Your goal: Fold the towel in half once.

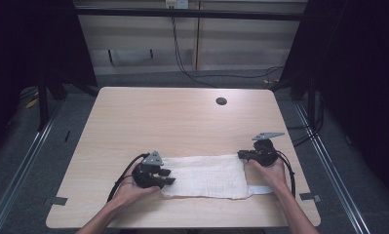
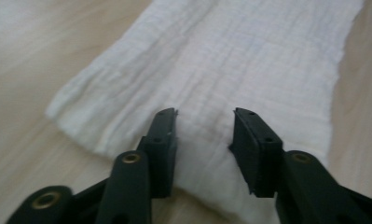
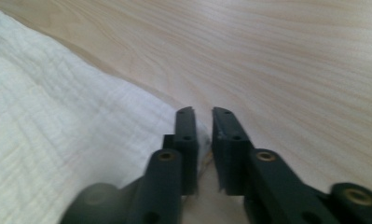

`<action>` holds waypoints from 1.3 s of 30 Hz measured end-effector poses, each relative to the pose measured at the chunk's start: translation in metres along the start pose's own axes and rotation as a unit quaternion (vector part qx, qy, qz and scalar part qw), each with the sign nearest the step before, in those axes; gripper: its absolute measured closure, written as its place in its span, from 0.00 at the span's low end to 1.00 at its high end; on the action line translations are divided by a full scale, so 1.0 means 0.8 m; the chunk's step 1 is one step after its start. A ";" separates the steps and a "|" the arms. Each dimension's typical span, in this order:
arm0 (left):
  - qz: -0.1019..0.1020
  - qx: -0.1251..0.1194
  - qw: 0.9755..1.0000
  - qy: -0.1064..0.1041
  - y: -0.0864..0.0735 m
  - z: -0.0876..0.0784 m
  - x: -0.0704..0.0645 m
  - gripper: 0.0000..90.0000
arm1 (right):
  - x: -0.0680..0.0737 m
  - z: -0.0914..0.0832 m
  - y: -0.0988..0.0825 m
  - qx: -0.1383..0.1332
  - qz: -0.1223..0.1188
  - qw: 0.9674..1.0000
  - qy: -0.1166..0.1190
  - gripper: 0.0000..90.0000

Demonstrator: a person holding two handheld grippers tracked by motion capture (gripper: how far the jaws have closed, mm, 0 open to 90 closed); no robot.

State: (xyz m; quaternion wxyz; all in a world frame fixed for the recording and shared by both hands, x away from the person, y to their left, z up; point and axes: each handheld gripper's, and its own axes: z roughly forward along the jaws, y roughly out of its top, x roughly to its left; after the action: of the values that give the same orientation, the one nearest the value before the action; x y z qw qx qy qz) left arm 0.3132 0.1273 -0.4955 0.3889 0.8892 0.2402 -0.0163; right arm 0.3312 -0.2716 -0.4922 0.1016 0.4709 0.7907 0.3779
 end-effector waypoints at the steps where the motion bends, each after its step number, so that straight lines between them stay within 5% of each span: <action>1: 0.005 0.000 1.000 0.000 0.002 0.001 -0.001 0.63 | 0.005 -0.004 0.001 -0.009 -0.003 1.000 -0.007 0.78; 5: 0.014 -0.008 1.000 0.004 0.009 -0.009 -0.002 0.60 | 0.036 -0.021 0.008 -0.030 -0.028 0.999 0.010 0.68; 11: -0.015 -0.047 0.999 0.017 0.020 -0.033 0.026 0.58 | 0.095 -0.009 0.014 -0.013 -0.065 0.995 0.071 0.67; 21: -0.058 -0.069 0.994 0.056 0.017 -0.051 0.055 0.49 | 0.180 0.044 0.031 0.008 -0.118 0.979 0.168 0.73; 29: -0.084 -0.073 0.992 0.067 0.009 -0.053 0.069 0.41 | 0.250 0.083 0.038 0.034 -0.168 0.957 0.233 0.82; 31: -0.084 -0.073 0.991 0.069 0.008 -0.053 0.070 0.41 | 0.260 0.089 0.037 0.043 -0.178 0.954 0.236 0.81; 35: -0.077 -0.065 0.993 0.069 0.008 -0.049 0.068 0.39 | 0.269 0.100 0.035 0.048 -0.180 0.955 0.230 0.76; 39: -0.060 -0.063 0.994 0.071 0.013 -0.046 0.060 0.40 | 0.277 0.111 0.030 0.060 -0.198 0.952 0.228 0.75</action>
State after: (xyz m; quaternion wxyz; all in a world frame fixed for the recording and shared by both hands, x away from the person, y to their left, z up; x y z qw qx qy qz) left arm 0.3543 0.1671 -0.4729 0.4248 0.8458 0.3203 0.0390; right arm 0.2739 -0.0385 -0.4940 -0.0372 0.2118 0.8914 0.3989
